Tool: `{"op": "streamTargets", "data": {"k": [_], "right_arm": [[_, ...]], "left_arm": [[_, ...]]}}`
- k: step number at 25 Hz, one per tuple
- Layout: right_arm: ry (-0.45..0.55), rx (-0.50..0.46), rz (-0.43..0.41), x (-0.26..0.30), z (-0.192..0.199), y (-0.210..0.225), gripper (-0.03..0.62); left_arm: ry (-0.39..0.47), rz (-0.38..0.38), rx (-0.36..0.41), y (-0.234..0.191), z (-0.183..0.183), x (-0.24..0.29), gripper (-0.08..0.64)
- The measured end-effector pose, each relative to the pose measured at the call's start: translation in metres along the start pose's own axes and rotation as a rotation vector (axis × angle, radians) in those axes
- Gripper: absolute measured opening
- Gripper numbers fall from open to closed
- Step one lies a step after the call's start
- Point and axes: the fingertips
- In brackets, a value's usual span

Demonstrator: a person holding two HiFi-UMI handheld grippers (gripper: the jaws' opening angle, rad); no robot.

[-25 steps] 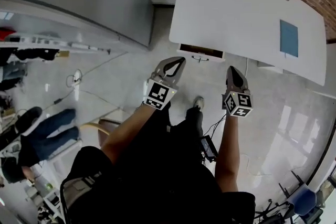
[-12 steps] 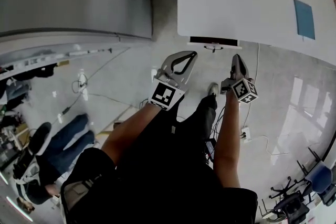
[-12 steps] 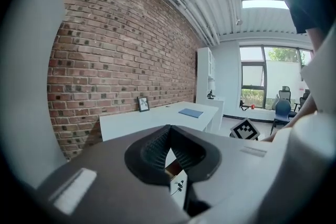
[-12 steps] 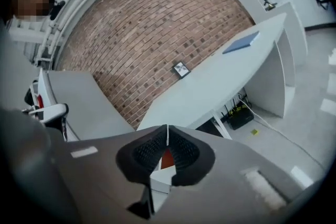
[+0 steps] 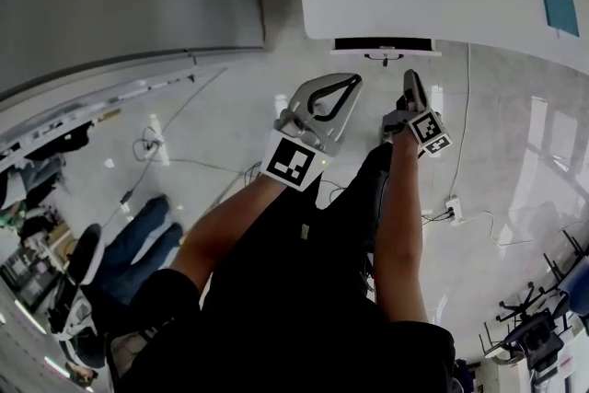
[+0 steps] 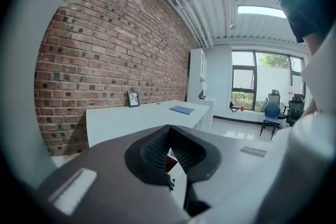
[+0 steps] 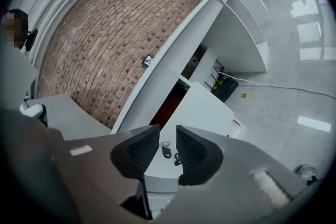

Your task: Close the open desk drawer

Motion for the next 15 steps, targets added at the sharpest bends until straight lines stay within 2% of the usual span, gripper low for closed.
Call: {"op": "streamTargets", "data": {"k": [4,7,8,12,15], "right_arm": [[0.023,0.079,-0.001,0.013,0.01,0.023,0.106],[0.036,0.117,0.007,0.023,0.016,0.041,0.106],[0.039,0.123,0.009,0.024,0.017,0.044,0.106],[0.037,0.136,0.015,0.023,0.025,0.054,0.106],[0.024,0.151,0.009,0.025,0.032,0.058,0.106]], "left_arm": [[-0.03,0.044,0.002,0.016,0.017,0.002,0.017],[-0.041,0.049,-0.015,0.024,0.032,0.006,0.017],[-0.043,0.046,-0.023,0.026,0.035,0.007,0.017],[-0.008,-0.028,-0.145,0.027,0.036,0.007,0.017],[-0.009,-0.036,-0.15,0.028,0.04,0.008,0.017]]}}
Point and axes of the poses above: the fingertips, and each gripper's own axes: x forward along the fingers, y to its right, z out of its underside, and after that the axes turned 14 degrees about x, right-handed
